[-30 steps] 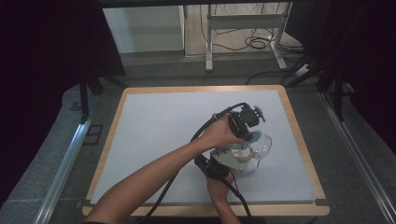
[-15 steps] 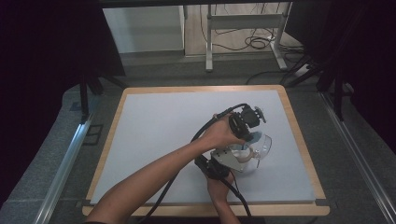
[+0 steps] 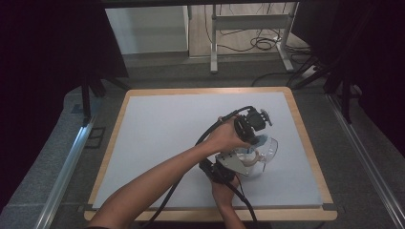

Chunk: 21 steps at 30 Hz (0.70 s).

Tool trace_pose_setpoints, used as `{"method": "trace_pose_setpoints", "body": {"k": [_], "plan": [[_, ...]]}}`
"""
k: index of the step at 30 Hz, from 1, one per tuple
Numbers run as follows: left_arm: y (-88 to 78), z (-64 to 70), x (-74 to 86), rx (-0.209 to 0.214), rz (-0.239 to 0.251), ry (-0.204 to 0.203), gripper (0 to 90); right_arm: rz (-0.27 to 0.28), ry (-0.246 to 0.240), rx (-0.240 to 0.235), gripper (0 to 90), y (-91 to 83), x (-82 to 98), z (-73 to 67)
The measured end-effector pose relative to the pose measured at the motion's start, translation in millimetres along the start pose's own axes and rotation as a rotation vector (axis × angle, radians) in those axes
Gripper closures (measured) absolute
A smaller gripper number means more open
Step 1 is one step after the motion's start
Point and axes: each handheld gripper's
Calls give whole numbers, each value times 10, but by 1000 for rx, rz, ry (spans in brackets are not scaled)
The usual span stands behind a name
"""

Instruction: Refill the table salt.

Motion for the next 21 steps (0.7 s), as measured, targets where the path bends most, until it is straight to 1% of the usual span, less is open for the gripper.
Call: {"method": "trace_pose_setpoints", "body": {"k": [11,21], "plan": [[-6,-9,-4,-2,-1,1,897,-3,2,4,457,7,-13,-5],[-15,-14,-12,-3,-7,9,897,3,-6,12,457,9,-20,-14]]}}
Point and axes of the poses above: each handheld gripper's, and its own axes: y roughly forward along the jaws, x roughly out of its underside, z roughly to its right, and after that the axes turned 7 degrees about -z, right-handed
